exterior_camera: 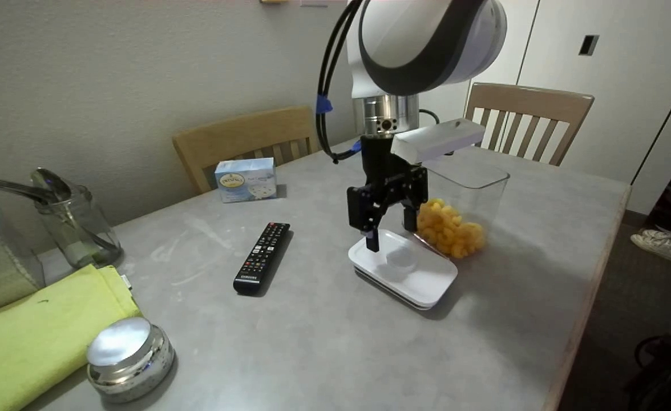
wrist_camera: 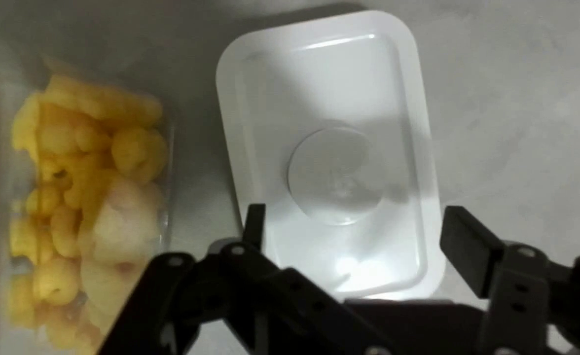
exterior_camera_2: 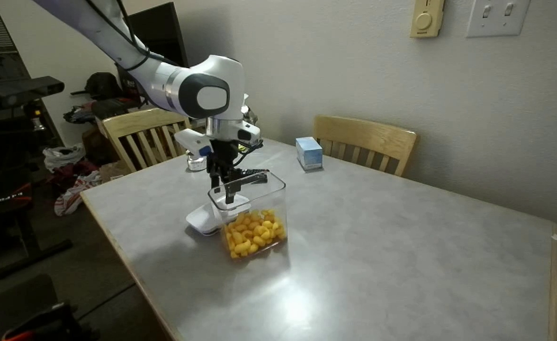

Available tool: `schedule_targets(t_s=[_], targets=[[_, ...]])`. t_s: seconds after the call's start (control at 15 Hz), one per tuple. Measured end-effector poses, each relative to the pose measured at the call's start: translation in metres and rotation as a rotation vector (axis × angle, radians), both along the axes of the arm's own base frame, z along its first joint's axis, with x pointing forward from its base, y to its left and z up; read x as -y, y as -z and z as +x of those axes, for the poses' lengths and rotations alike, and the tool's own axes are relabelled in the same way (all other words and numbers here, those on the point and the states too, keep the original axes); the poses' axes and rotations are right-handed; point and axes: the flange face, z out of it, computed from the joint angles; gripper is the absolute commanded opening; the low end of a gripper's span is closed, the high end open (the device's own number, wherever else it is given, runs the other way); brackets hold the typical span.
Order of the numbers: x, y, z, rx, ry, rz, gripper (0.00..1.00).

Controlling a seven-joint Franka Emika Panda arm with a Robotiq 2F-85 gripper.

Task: Press the button on the lid then put the lid on the table

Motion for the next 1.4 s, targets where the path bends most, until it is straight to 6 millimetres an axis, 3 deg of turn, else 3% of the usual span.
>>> schedule_targets(t_s=[0.4, 0.87, 1.4], targets=[[0.0, -0.022, 0.008, 0.047, 0.002, 0.007, 1.0], [0.002, -0.084, 0.018, 0.167, 0.007, 0.019, 1.0], [0.02, -0.145, 0.021, 0.265, 0.034, 0.021, 1.0]])
